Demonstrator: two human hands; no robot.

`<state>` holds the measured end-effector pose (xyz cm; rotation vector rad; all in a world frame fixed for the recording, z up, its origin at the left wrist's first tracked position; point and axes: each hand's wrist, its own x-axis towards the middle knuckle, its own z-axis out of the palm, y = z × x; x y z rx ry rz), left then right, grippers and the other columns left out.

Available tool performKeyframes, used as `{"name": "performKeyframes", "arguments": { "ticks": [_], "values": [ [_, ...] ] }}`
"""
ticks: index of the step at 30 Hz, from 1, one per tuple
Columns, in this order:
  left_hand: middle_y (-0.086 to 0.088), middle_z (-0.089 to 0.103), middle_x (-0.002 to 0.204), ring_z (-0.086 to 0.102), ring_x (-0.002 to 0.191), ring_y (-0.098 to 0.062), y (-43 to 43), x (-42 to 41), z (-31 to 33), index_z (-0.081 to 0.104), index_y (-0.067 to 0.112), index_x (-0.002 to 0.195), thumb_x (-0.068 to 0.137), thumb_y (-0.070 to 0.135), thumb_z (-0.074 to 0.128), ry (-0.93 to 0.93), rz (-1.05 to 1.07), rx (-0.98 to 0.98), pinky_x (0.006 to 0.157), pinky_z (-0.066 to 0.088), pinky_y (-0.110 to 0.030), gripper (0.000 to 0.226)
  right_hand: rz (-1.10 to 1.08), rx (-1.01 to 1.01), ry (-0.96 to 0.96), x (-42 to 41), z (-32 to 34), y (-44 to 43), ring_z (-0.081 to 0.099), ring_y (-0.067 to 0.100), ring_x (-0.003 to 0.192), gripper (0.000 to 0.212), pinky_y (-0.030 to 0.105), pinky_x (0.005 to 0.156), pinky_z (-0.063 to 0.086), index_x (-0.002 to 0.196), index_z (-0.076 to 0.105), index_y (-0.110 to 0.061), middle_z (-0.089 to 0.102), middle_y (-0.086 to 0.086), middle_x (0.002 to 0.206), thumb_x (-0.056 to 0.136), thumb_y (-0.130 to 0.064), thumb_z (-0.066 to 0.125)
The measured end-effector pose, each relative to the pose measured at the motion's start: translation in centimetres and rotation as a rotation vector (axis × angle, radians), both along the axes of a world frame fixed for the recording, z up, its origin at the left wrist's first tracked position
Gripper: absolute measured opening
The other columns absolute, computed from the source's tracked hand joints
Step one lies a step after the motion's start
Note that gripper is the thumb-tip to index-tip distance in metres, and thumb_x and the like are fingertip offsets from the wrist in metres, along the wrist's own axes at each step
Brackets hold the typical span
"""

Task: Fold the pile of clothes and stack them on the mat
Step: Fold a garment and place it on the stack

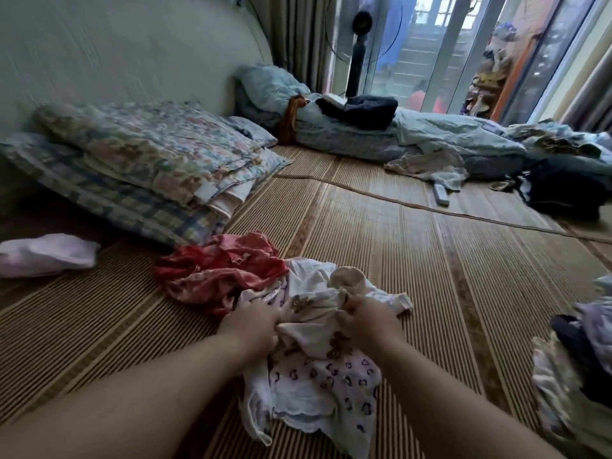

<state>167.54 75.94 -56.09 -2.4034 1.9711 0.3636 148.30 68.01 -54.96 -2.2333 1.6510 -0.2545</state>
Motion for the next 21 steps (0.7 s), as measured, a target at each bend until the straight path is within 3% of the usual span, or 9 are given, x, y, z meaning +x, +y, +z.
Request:
{"name": "performKeyframes", "arguments": {
  "ticks": [2, 5, 9, 12, 15, 18, 20, 21],
  "values": [
    [-0.006, 0.056, 0.119, 0.051, 0.116, -0.028, -0.1, 0.5, 0.7, 0.063, 0.027, 0.111, 0.085, 0.026, 0.051, 0.022, 0.022, -0.062, 0.089, 0.048, -0.036, 0.029, -0.031, -0.009, -0.064, -0.7, 1.4, -0.5, 0.062, 0.016, 0.07, 0.028, 0.036, 0.065, 0.054, 0.091, 0.067, -0.015, 0.067, 0.0, 0.077, 0.09, -0.04, 0.054],
    [-0.002, 0.065, 0.105, 0.061, 0.099, -0.025, -0.2, 1.2, 2.4, 0.065, 0.024, 0.096, 0.086, 0.029, 0.052, 0.18, 0.085, -0.186, 0.08, 0.049, -0.033, 0.017, -0.034, -0.005, -0.292, -1.4, 5.4, -0.1, 0.05, 0.008, 0.046, 0.023, 0.023, 0.044, 0.037, 0.077, 0.072, -0.017, 0.065, -0.001, 0.062, 0.088, -0.035, 0.063],
    [-0.003, 0.063, 0.084, 0.058, 0.082, -0.025, 0.2, 1.0, 6.8, 0.058, 0.015, 0.087, 0.089, 0.034, 0.05, 0.523, 0.176, -0.399, 0.061, 0.039, -0.03, 0.021, -0.075, 0.038, -0.8, -2.0, 12.5, 1.5, 0.054, 0.016, 0.061, 0.014, 0.023, 0.049, 0.041, 0.079, 0.066, -0.007, 0.064, 0.004, 0.071, 0.08, -0.02, 0.071],
    [-0.01, 0.066, 0.089, 0.06, 0.085, -0.026, 1.2, 0.7, 10.9, 0.063, 0.011, 0.093, 0.088, 0.038, 0.052, 0.737, 0.14, -0.516, 0.062, 0.041, -0.03, 0.029, -0.077, 0.091, -1.143, -2.6, 17.8, 3.2, 0.063, 0.016, 0.066, 0.004, 0.017, 0.051, 0.045, 0.081, 0.063, -0.005, 0.068, 0.009, 0.083, 0.078, -0.005, 0.065],
    [-0.009, 0.071, 0.089, 0.065, 0.084, -0.023, 2.8, -0.1, 14.9, 0.072, 0.022, 0.084, 0.074, 0.045, 0.055, 0.982, 0.109, -0.571, 0.072, 0.051, -0.034, 0.03, -0.045, 0.056, -1.249, -3.8, 22.2, 5.2, 0.063, 0.017, 0.068, 0.003, 0.026, 0.063, 0.046, 0.078, 0.06, -0.011, 0.066, 0.009, 0.082, 0.079, -0.008, 0.061],
    [-0.013, 0.073, 0.098, 0.067, 0.096, -0.033, 4.4, -1.2, 17.5, 0.075, 0.023, 0.091, 0.08, 0.043, 0.062, 1.162, 0.085, -0.566, 0.086, 0.053, -0.048, 0.026, 0.006, 0.04, -1.298, -6.1, 24.9, 7.0, 0.063, 0.018, 0.069, 0.005, 0.031, 0.066, 0.049, 0.072, 0.061, -0.013, 0.064, 0.008, 0.078, 0.075, -0.01, 0.062],
    [-0.009, 0.072, 0.085, 0.069, 0.087, -0.031, 5.5, -2.5, 18.5, 0.07, 0.016, 0.085, 0.089, 0.038, 0.056, 1.129, 0.115, -0.599, 0.081, 0.056, -0.047, 0.026, 0.03, 0.098, -1.333, -7.6, 25.8, 8.5, 0.06, 0.018, 0.067, 0.007, 0.03, 0.065, 0.046, 0.069, 0.061, -0.013, 0.061, 0.008, 0.076, 0.074, -0.01, 0.061],
    [-0.002, 0.07, 0.071, 0.068, 0.074, -0.023, 6.1, -3.2, 18.9, 0.065, 0.016, 0.08, 0.092, 0.034, 0.052, 1.124, 0.113, -0.593, 0.071, 0.059, -0.038, 0.025, 0.034, 0.136, -1.345, -8.0, 25.9, 9.2, 0.057, 0.017, 0.063, 0.01, 0.028, 0.061, 0.043, 0.068, 0.06, -0.013, 0.06, 0.007, 0.074, 0.077, -0.008, 0.06]
  ]
}}
